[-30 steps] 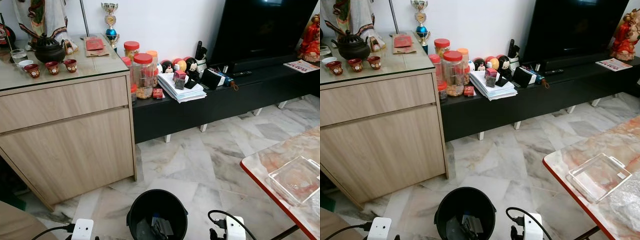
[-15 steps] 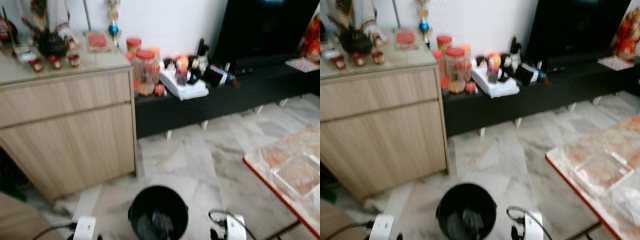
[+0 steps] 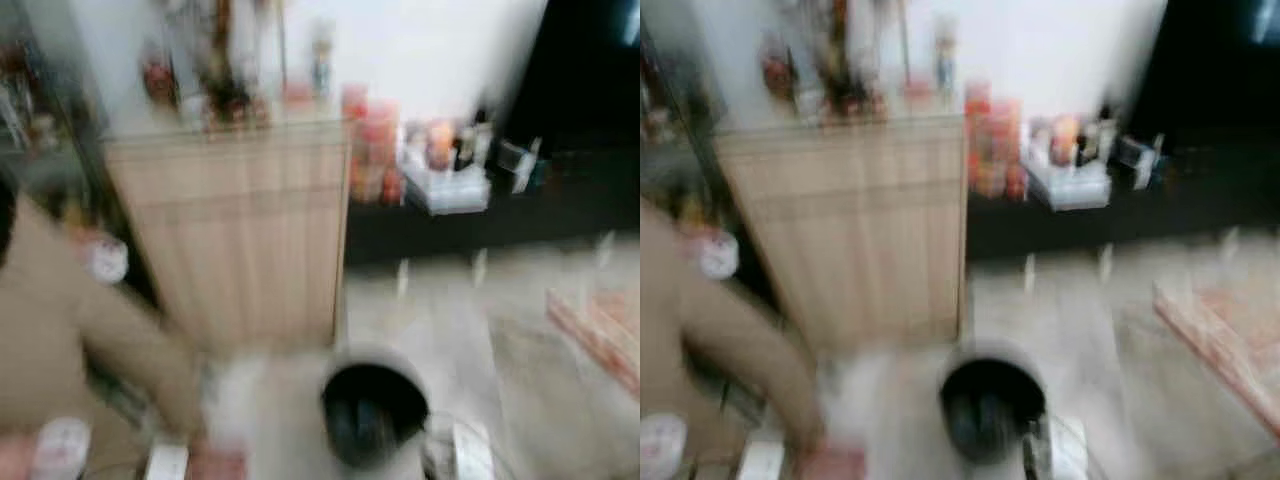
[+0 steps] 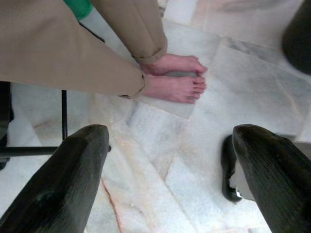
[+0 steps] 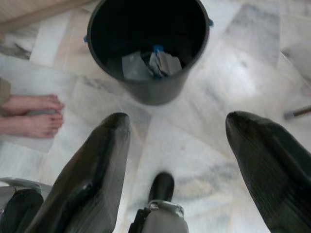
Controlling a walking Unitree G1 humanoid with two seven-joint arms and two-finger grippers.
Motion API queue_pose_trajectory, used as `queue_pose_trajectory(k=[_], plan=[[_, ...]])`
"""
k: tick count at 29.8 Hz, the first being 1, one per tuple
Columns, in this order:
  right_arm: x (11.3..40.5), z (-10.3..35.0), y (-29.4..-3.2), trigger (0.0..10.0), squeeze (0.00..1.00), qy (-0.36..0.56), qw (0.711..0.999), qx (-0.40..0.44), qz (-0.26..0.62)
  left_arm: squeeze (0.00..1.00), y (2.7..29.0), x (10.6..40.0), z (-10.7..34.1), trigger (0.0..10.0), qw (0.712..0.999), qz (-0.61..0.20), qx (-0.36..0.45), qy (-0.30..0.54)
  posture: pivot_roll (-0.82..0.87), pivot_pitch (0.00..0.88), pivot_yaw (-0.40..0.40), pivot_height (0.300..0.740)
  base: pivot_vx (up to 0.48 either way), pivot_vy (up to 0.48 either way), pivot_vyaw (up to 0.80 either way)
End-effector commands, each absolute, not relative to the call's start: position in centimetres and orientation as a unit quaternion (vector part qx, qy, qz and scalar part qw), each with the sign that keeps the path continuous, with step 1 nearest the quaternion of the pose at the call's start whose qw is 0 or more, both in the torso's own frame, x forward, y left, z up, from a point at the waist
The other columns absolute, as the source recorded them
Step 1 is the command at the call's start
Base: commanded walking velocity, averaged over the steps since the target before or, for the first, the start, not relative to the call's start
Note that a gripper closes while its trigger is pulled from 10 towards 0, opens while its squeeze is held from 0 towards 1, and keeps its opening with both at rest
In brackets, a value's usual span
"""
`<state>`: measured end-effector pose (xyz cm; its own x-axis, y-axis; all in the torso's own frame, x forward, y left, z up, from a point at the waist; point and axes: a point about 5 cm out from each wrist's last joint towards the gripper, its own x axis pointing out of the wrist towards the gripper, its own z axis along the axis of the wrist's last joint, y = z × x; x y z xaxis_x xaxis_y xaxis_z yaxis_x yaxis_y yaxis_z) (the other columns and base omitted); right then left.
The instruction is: Picking trash to rubbish bin
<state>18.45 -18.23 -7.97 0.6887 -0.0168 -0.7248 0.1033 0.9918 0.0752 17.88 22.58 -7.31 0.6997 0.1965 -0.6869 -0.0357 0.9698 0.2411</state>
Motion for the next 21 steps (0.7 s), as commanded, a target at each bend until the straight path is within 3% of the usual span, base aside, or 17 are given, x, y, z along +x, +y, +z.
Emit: queue_pose_trajectory(k=[1, 17, 21], plan=[[18.6, -7.8, -18.8, 10.0, 0.00, 0.389, 0.919, 0.052, -0.040, 0.00, 22.2, 18.7, -6.9, 10.0, 0.922, 0.056, 0.104, 0.369, 0.19, 0.025, -0.059, 0.740, -0.292, 0.000, 0.00], [18.8, -7.7, -18.8, 10.0, 0.00, 0.383, 0.922, 0.050, -0.034, 0.00, 22.0, 19.3, -6.7, 10.0, 0.926, 0.055, 0.102, 0.360, 0.19, 0.025, -0.060, 0.740, -0.296, 0.000, 0.00], [19.2, -7.5, -18.6, 10.0, 0.00, 0.376, 0.925, 0.047, -0.028, 0.00, 21.9, 19.8, -6.4, 10.0, 0.928, 0.054, 0.105, 0.354, 0.18, 0.025, -0.060, 0.740, 0.000, 0.000, 0.00]])
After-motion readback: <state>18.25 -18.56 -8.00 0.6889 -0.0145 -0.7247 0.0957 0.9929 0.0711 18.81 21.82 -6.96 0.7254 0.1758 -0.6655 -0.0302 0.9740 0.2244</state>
